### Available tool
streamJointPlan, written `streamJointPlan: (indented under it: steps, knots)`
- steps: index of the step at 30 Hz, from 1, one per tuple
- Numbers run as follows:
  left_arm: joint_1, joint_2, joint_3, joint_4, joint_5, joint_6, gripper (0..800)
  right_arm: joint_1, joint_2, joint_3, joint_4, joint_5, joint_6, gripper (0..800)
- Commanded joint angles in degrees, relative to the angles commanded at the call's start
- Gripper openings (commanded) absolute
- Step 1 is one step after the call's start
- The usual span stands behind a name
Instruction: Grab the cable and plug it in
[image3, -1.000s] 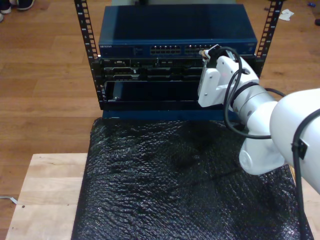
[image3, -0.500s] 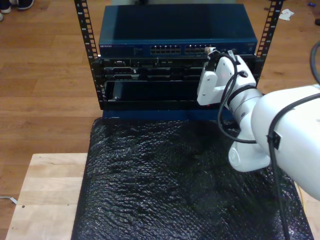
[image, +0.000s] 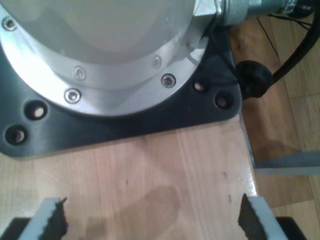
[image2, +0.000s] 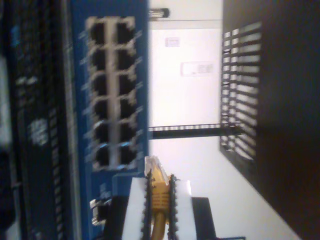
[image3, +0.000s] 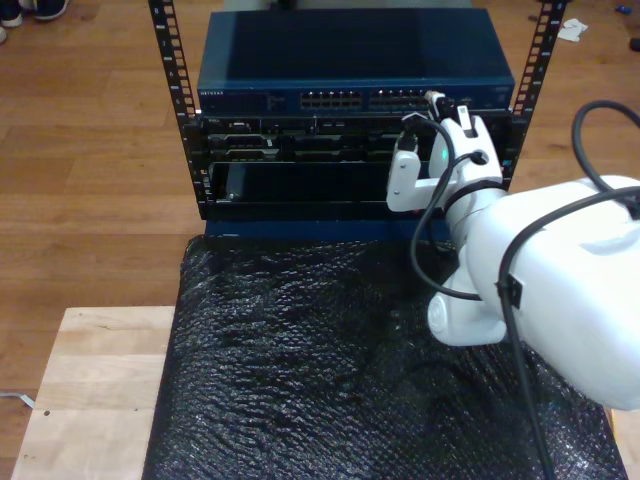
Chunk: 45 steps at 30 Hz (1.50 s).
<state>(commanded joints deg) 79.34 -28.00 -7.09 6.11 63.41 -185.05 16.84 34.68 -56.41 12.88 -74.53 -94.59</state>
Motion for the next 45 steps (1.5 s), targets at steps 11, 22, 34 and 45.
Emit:
streamJointPlan:
  steps: [11, 22, 34, 45]
  knots:
    - [0.0, 0.0, 0.0, 0.1, 0.0, 0.0, 799, 3.5, 3.5, -4.4, 7.2, -1.7, -2.4, 0]
    - [0.0, 0.0, 0.0, 0.0, 0.1, 0.0, 799, 4.4, 6.0, -6.9, 11.0, -3.7, -3.3, 0]
    - [0.0, 0.0, 0.0, 0.1, 0.0, 0.0, 799, 4.4, 7.2, -8.4, 10.9, -3.7, -3.3, 0]
    - [0.0, 0.0, 0.0, 0.1, 0.1, 0.0, 799, 4.4, 7.9, -9.4, 11.0, -3.6, -3.4, 0]
